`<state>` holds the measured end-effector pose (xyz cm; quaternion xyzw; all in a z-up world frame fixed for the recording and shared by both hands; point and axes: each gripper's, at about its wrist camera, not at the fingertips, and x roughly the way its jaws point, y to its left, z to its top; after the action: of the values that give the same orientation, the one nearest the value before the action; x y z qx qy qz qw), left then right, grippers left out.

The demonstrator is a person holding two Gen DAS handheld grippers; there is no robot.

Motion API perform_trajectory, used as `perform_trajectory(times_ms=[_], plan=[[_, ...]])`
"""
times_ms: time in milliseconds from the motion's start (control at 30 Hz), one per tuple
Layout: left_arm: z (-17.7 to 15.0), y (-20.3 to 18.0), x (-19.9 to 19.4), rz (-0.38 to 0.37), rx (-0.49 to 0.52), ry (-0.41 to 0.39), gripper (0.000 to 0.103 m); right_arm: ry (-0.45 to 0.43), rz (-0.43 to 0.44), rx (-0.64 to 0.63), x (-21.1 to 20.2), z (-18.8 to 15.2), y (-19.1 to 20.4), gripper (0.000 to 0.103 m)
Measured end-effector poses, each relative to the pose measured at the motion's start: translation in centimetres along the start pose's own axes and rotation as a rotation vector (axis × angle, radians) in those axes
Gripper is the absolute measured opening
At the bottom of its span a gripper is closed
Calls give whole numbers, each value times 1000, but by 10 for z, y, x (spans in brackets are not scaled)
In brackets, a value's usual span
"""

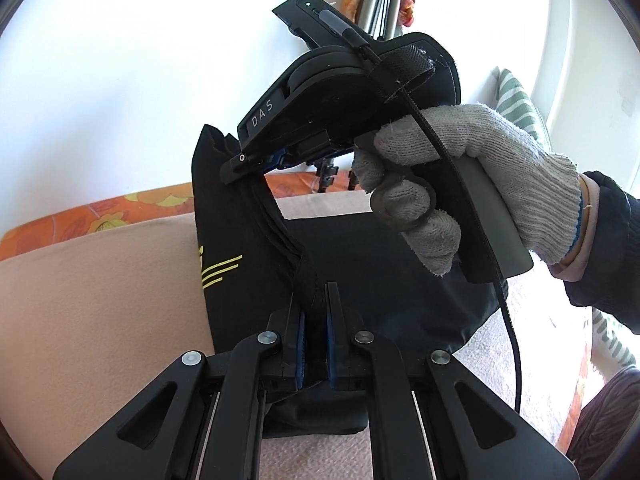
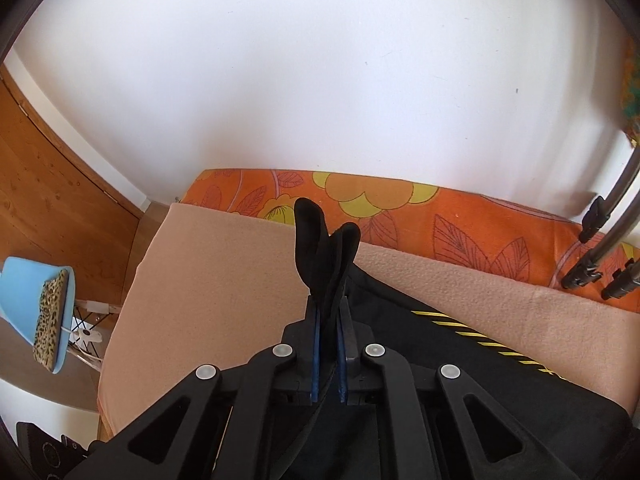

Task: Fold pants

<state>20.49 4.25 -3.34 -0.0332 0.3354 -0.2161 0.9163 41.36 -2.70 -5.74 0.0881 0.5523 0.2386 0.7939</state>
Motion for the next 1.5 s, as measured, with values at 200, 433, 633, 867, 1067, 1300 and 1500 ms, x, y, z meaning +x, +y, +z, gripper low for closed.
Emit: perform_trajectory(times_ms=[200,433,633,867,1067,1300,1500], plan=[[11,-53,23,-75,58,28,7,-41,-36,72,-38,-27,-57,4],[6,-108,51,-152,116,82,7,-66,-55,152,-74,-68,-118,4],[-1,-140,71,-176,140,125,7,-76,-49,195,-87,-91,-152,4],[2,-164,87,-172,175,142,7,-82,-38,243,-95,-106,-185,4],[10,-184,108,-179,147,152,7,-85,-44,242,-100,-108,-203,4],[11,-199,116,-198,90,187,9,-59,-50,228,-97,-112,-221,4],[6,-212,108,-236,147,219,25,-61,-72,250,-101,-114,-235,23]])
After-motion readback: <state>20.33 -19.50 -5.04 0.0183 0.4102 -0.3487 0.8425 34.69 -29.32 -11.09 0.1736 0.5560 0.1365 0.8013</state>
